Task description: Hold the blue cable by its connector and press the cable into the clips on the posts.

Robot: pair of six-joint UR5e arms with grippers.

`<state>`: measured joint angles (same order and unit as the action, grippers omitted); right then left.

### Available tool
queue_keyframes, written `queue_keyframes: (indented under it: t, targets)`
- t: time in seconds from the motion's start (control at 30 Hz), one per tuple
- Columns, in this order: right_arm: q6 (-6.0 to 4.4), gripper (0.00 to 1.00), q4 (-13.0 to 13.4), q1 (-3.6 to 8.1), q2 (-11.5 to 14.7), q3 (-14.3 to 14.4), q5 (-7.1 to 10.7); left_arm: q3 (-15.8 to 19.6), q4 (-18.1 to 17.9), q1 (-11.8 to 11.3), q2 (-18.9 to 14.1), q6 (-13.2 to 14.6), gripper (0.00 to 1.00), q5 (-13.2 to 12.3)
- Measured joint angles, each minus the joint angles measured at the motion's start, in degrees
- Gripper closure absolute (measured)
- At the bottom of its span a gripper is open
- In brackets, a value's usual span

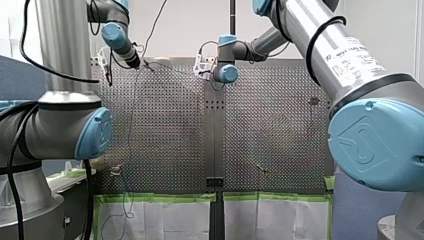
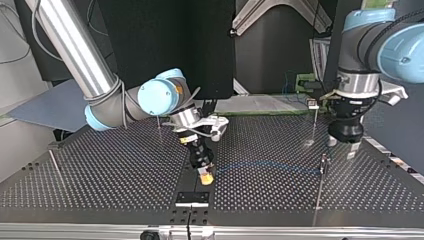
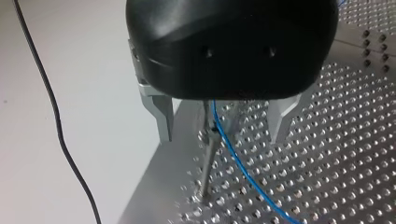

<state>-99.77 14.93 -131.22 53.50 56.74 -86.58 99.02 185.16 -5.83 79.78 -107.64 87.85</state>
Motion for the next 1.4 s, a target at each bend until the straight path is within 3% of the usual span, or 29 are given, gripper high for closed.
queue_keyframes:
  t: [0.37,0.63,0.9,1.4]
  targets:
    - [-0.08,0.99,-0.1,0.03,0.0,0.0,0.12,0.0,5.0,2.2,-3.2,5.3,0.00,0.0]
    - [-0.09,0.99,-0.2,0.03,0.0,0.0,0.16,0.0,3.1,3.6,-1.9,7.9,0.00,-0.8]
    - [-0.09,0.99,-0.2,0.01,0.0,0.0,0.17,0.0,1.0,3.9,-1.7,8.2,0.00,-0.2]
    - [-0.09,0.99,-0.3,0.23,0.0,0.0,1.12,0.0,1.1,4.3,-1.5,7.6,0.00,1.9]
